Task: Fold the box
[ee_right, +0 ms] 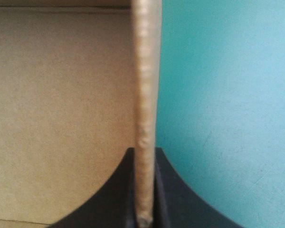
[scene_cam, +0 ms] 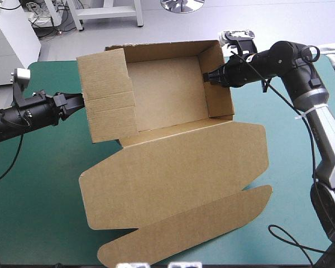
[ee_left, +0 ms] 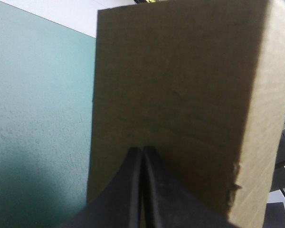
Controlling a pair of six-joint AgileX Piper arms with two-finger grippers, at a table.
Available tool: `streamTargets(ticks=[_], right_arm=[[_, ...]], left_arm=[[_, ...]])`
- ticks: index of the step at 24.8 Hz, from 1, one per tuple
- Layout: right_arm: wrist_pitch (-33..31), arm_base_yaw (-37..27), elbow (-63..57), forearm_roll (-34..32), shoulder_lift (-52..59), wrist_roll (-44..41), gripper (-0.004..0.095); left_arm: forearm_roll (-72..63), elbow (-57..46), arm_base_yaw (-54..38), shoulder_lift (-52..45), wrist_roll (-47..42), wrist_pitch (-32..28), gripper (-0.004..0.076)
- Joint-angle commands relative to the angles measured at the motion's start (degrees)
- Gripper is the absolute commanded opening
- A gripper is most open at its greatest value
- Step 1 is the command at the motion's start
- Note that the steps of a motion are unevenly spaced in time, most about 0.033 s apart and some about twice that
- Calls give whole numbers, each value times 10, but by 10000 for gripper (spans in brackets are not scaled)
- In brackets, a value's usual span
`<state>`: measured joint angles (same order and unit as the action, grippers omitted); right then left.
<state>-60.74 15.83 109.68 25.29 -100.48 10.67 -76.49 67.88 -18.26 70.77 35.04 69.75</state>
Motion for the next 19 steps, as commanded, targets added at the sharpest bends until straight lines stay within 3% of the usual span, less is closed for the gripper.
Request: streamTargets(ticks=[1,10,19], right_arm=[[41,13,20,-6,29,-16,-13],[57,18,20,-12,28,-40,-13],[65,32,20,-13,-8,-43,-13]], left_arm=[[-45,15,1,-15,1,41,-10],[-37,15,16,-15,0,42,8],[-5,15,46,-15,2,42,240]])
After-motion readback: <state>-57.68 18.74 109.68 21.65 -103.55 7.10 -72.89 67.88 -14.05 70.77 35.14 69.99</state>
